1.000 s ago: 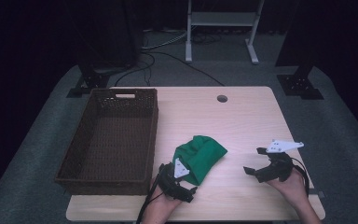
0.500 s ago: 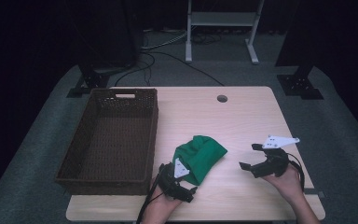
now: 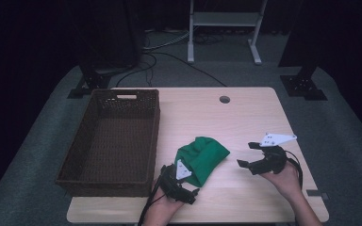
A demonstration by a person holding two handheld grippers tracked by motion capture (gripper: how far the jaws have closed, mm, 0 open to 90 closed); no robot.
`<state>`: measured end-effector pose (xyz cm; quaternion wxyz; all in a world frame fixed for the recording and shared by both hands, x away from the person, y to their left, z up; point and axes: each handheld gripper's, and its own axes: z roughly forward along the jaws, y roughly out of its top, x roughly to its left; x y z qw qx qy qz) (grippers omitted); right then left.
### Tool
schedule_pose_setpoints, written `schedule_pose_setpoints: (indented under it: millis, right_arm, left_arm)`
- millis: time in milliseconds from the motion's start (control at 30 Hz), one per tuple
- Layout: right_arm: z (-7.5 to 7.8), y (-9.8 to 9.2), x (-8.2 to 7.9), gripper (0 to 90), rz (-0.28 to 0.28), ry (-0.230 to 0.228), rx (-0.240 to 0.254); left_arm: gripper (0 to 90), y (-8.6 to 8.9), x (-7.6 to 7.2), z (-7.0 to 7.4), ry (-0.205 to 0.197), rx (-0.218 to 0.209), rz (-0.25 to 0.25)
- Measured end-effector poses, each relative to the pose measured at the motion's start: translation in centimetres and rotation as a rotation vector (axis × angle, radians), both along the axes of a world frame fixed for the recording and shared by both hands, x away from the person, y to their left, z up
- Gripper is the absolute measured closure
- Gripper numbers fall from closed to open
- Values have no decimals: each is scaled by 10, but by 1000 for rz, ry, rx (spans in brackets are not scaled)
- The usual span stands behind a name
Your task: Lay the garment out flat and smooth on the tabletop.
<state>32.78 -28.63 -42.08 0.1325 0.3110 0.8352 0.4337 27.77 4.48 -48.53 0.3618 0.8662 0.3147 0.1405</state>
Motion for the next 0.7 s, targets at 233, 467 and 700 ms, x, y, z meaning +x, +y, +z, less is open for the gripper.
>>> schedule_pose_setpoints:
  millis: [233,467,700]
  right_arm:
    - [3,7,3,165,12,-5,-2]
    - [4,13,7,226,21,-2,-15]
    - [5,17,11,269,23,5,-20]
  left_arm:
    - [0,0,0,0,0,0,0]
    - [0,0,0,0,-1,-1,1]
    - [0,0,0,0,0,0,0]
